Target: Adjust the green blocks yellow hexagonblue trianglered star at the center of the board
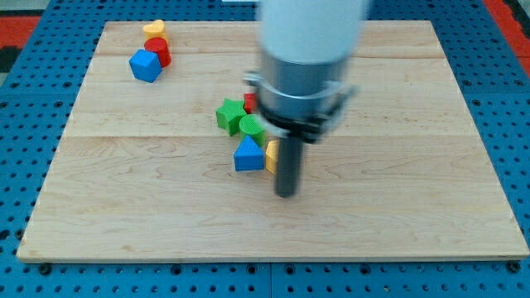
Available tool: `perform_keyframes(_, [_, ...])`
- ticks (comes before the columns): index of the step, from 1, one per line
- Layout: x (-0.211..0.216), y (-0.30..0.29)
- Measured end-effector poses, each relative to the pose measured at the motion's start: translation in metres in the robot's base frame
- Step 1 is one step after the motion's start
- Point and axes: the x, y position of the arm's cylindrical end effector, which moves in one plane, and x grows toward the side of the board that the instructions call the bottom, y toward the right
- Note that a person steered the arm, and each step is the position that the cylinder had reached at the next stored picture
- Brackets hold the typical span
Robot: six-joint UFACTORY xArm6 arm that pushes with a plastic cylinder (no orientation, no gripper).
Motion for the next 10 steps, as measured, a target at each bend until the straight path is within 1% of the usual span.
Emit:
perform_keyframes(1, [-0.037,-0.039])
perform_keyframes(2, [-0.060,-0.051])
perform_keyframes(3, [-0.074,-0.061])
perform_keyframes(4, [-0.071,-0.099])
perform_keyframes(5, [-0.116,-0.131])
perform_keyframes(6, [-0.141,-0.123])
perform_keyframes(7, [-0.125,-0.068])
perform_keyframes(8, [-0.127,-0.093])
perform_keyframes(9, [-0.041,-0.115])
perform_keyframes(10, [0.002,-0.039])
